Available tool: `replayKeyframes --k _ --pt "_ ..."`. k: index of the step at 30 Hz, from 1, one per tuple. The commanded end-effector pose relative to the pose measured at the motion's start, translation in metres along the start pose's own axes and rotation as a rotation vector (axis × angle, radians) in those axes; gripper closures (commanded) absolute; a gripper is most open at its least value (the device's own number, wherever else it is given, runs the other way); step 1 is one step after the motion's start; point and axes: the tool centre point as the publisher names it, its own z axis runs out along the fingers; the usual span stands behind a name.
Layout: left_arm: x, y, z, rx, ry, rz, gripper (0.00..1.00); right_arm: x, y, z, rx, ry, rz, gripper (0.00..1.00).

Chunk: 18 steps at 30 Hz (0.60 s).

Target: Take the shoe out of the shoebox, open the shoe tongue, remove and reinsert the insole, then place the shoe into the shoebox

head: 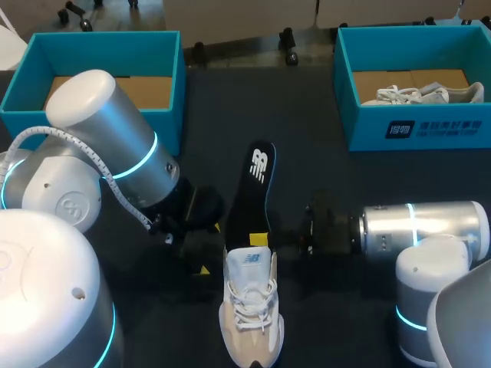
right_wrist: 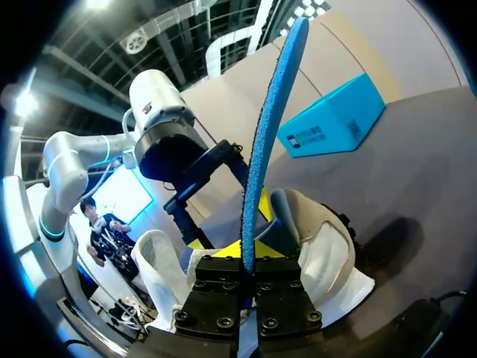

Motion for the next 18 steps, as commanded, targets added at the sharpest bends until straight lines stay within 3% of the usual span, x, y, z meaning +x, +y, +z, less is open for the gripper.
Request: replayKeyframes --k 1,10,18 --pt "0.001 0.001 0.0 0.002 -0.002 0.0 0.0 0.0 -0.007 0.007 0.01 -0.003 0.008 1.0" --pt "0.001 0.001 0.0 0.002 -0.002 0.0 0.0 0.002 -0.018 0.007 0.012 0.01 0.021 1.0" --pt "0.001 0.001 0.0 0.002 -0.002 0.0 0.0 0.008 -0.011 0.007 0.022 0.012 -0.007 1.0"
